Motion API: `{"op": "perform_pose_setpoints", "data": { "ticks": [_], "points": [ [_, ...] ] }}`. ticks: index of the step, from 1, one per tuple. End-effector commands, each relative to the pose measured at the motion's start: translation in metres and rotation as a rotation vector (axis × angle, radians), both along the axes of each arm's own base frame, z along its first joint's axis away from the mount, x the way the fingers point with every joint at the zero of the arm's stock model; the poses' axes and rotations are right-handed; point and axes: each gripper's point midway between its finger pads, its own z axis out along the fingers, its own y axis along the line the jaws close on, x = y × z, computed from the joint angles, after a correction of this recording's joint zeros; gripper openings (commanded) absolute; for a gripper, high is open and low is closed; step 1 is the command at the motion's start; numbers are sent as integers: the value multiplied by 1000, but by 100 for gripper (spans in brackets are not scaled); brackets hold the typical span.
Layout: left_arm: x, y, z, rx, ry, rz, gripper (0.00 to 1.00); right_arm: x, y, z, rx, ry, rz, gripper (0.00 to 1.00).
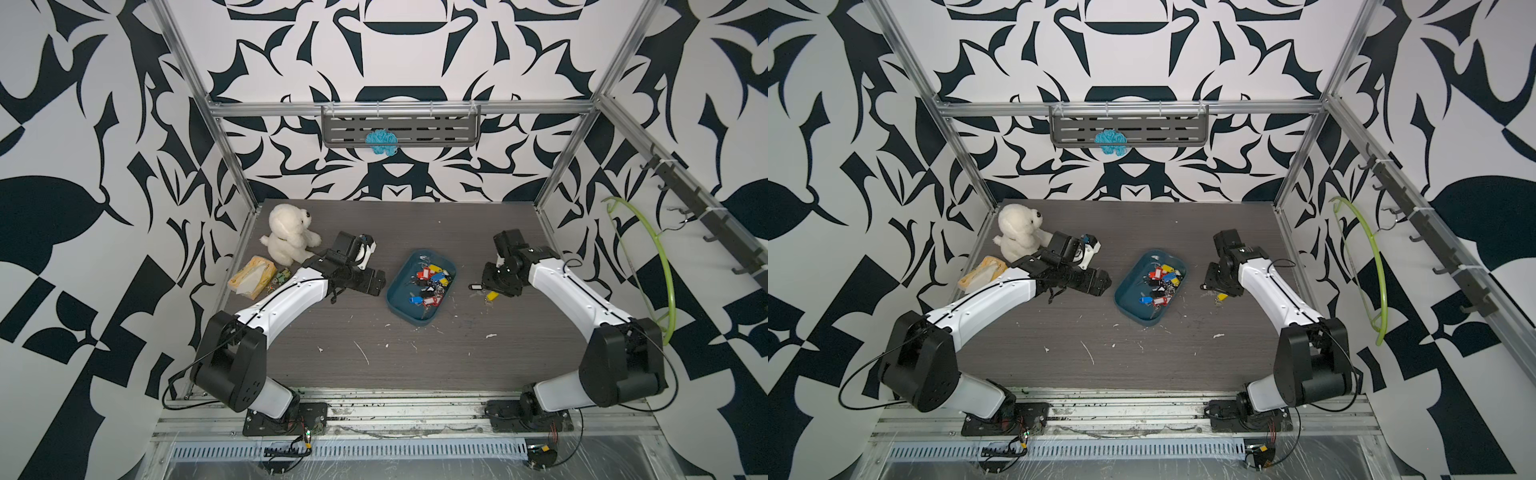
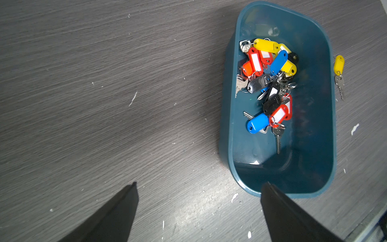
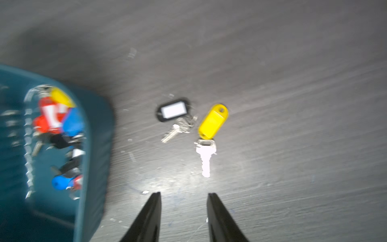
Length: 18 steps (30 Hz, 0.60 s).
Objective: Take the keys out of the storage box
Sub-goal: Place the key at the center of the board, then pick up the key from the storage box.
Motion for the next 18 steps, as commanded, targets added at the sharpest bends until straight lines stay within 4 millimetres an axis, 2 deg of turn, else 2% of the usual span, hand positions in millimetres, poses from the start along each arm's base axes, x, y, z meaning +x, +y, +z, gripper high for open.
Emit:
{"op": "perform_pose_setpoints", "data": {
  "ticks": [1, 4, 8, 13, 18],
  "points": [
    [1, -3, 9, 2, -14, -18, 99, 15, 43, 32, 9, -50, 106, 39],
    [1, -4, 9, 2, -15, -21, 99, 28, 73, 36, 39, -57, 154, 38],
    [2, -4, 14, -12, -11, 3, 100, 33, 74, 36, 44, -74, 117, 29],
    [12, -9, 39, -35, 7, 58, 100, 14, 37, 53, 5, -180, 25, 22],
    [21, -43, 79, -62, -42, 6, 96, -15, 6, 49, 7, -198, -28, 22]
  ]
}}
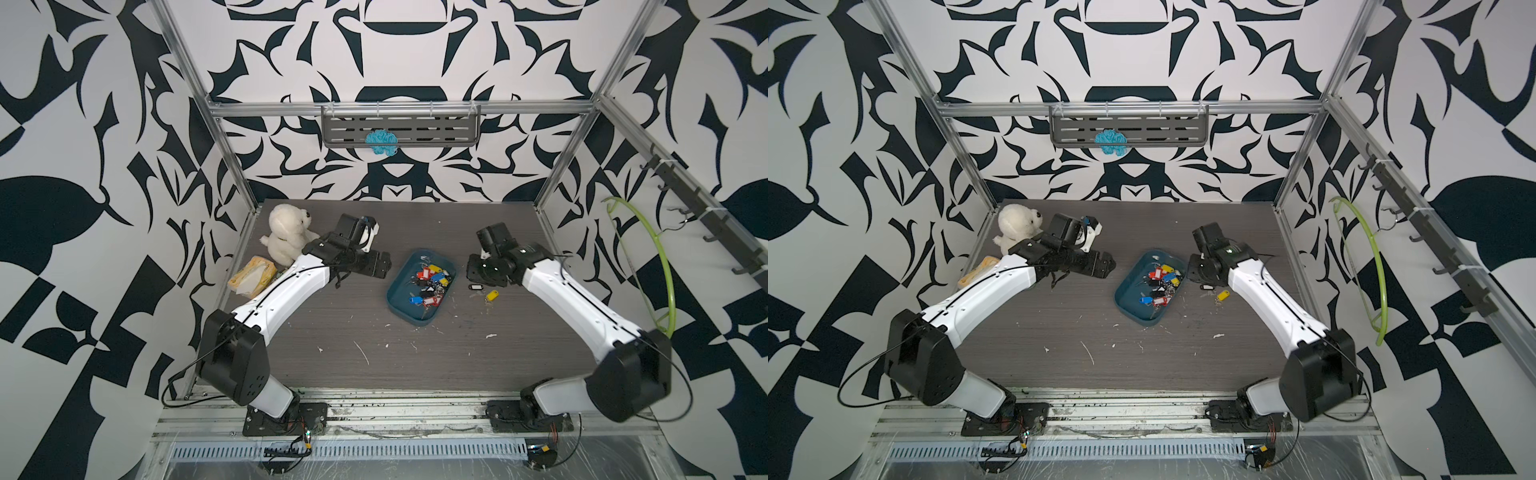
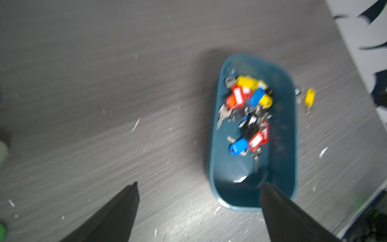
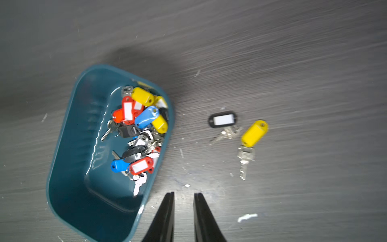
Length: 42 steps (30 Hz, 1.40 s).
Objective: Take the keys out of the storage box
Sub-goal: Pick up the key from the storage box.
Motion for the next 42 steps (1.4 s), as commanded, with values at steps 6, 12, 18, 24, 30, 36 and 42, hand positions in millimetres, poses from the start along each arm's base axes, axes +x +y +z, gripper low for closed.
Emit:
{"op": "perform_pose_setpoints", "data": {
  "ticks": [6, 12, 18, 24, 30, 36, 42],
  "points": [
    [-6, -79, 11, 62, 35, -179, 81, -29, -36, -11, 9, -10, -84, 22],
    [-10, -129, -31, 149, 135, -260, 68, -37, -42, -19, 26, -2, -89, 21],
    [-3, -159, -71, 133, 227, -258, 62, -40, -39, -29, 51, 13, -78, 20],
    [4, -170, -105, 134, 329, -211, 62, -47, -37, -39, 66, 35, -70, 20],
    [14, -170, -127, 91, 416, -125, 59, -51, -36, -44, 78, 46, -66, 20],
    [18, -175, -140, 105, 420, -146, 59, -53, -35, -46, 81, 50, -59, 20],
    [25, -176, -154, 139, 414, -152, 58, -57, -34, -49, 89, 57, -52, 20]
  ]
}}
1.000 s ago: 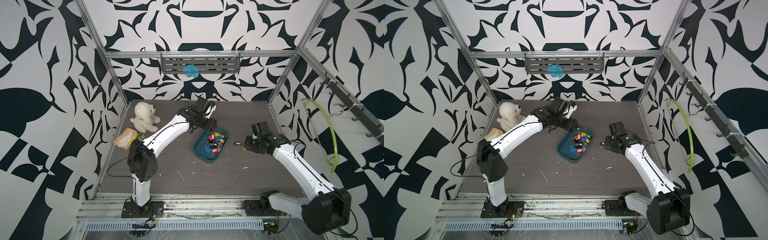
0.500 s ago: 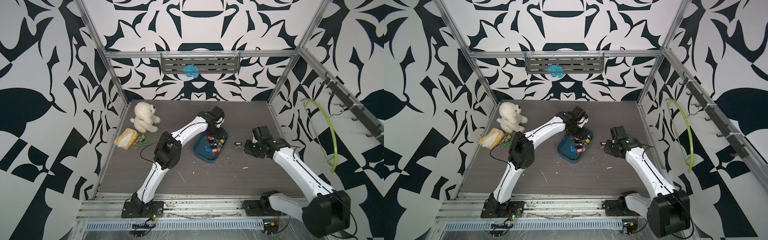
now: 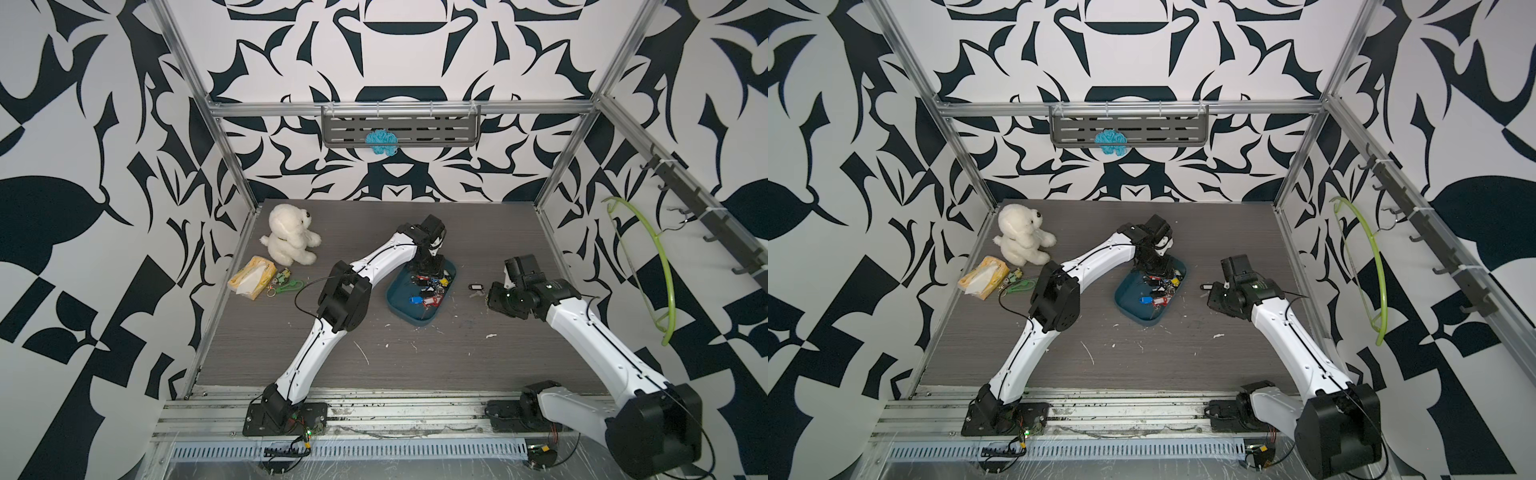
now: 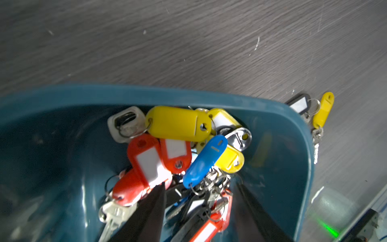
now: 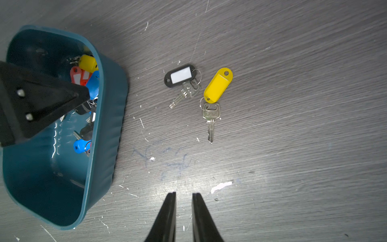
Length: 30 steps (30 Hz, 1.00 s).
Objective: Take the keys out of the storage box
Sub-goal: Pick up the key from the storage box.
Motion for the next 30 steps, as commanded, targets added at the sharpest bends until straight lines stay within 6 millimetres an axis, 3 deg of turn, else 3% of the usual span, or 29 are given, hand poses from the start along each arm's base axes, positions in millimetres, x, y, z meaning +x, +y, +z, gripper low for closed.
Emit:
{"op": "perform_pose_setpoints", "data": {
  "ticks": [1, 12, 20, 26, 30],
  "points": [
    [0, 2, -12, 33, 15, -13, 58, -1, 0, 4, 8, -25, 13, 20],
    [6, 9, -29, 129, -46, -42, 55, -6, 1, 1, 12, -16, 20, 19],
    [-12, -4, -34, 122, -38, -99, 43, -11, 0, 0, 10, -11, 19, 19],
    [-24, -3, -39, 120, -5, -119, 39, -11, 0, 1, 9, -14, 21, 19],
    [-26, -1, -38, 122, -2, -124, 29, -12, 0, 0, 11, -11, 18, 19]
  ]
}}
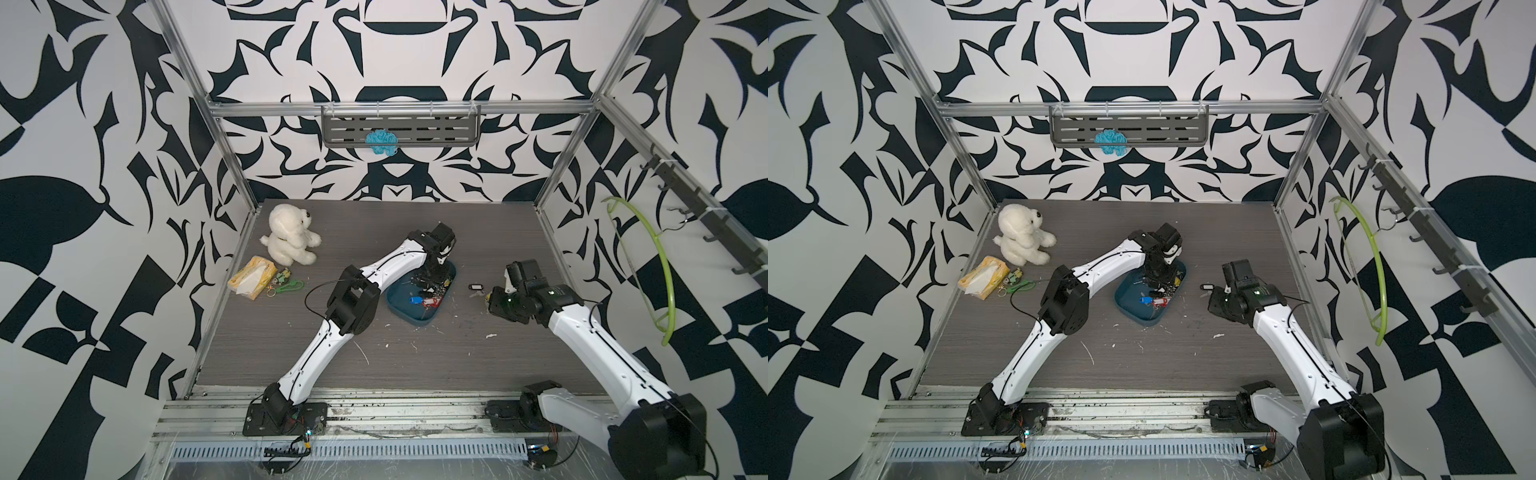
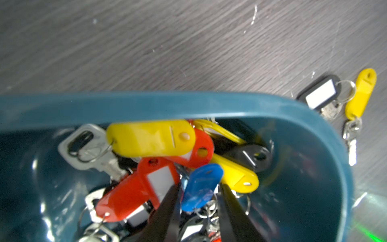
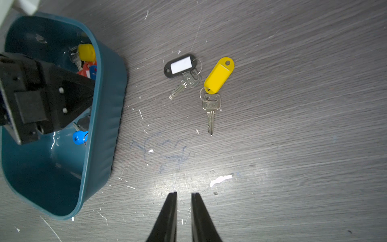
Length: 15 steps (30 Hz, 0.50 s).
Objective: Take the keys out of the storage box
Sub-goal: Pick up the key from the storage box.
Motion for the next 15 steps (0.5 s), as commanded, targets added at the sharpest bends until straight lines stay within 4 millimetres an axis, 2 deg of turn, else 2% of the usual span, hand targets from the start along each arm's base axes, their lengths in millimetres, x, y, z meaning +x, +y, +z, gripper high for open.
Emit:
{"op": "perform_pose_setpoints", "data": {
  "ticks": [1, 12, 15],
  "points": [
    [-14, 10, -14, 40, 57, -16, 25, -3, -1, 2, -1, -7, 4, 18],
    [-15, 11, 8, 22, 32, -21, 0, -8, -2, 2, 6, -6, 0, 18],
    [-14, 12, 15, 15, 23, -17, 0, -9, -2, 2, 7, -4, -2, 18]
  ]
}}
